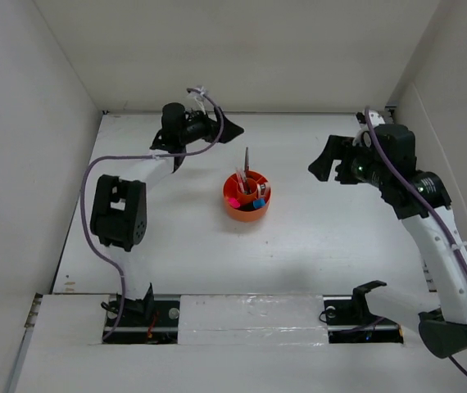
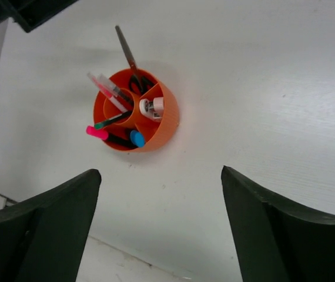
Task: Sort the stationery into containers
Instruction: Reset both arms
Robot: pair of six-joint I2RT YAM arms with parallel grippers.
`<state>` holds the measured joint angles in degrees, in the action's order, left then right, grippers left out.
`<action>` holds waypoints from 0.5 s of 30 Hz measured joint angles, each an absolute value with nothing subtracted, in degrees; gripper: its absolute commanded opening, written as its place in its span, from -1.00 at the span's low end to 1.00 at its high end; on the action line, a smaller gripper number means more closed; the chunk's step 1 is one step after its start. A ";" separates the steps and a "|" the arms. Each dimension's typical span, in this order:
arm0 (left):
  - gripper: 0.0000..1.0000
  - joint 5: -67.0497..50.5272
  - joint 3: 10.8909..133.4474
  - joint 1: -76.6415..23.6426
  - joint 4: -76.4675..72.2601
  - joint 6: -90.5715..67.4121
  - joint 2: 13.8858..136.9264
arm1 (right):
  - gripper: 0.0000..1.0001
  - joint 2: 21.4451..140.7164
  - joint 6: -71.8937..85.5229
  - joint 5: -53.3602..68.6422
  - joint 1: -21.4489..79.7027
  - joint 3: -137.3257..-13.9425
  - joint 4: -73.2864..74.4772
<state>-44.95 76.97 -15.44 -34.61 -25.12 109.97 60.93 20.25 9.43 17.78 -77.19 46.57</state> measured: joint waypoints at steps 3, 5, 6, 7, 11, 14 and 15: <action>1.00 -33.30 79.50 -13.98 -22.74 -25.56 102.91 | 1.00 63.20 18.55 5.15 17.76 -84.62 49.87; 1.00 -24.14 81.49 -13.21 -13.45 -25.58 96.55 | 1.00 64.62 17.43 2.15 17.74 -89.80 52.12; 1.00 -16.69 82.76 -12.91 -7.38 -25.63 93.47 | 1.00 65.14 16.99 0.73 17.74 -92.25 53.58; 1.00 -13.15 84.40 -12.60 -4.80 -25.67 89.62 | 1.00 65.52 16.53 -0.40 17.72 -94.30 54.70; 1.00 5.43 87.55 -12.25 10.07 -26.06 76.18 | 1.00 66.02 15.16 -4.38 17.72 -101.71 59.66; 1.00 15.09 87.09 -12.25 19.11 -27.51 66.76 | 1.00 64.75 14.72 -6.13 17.72 -103.83 61.63; 1.00 17.61 86.00 -12.25 21.61 -28.34 63.57 | 1.00 64.25 14.70 -6.50 17.74 -104.25 62.28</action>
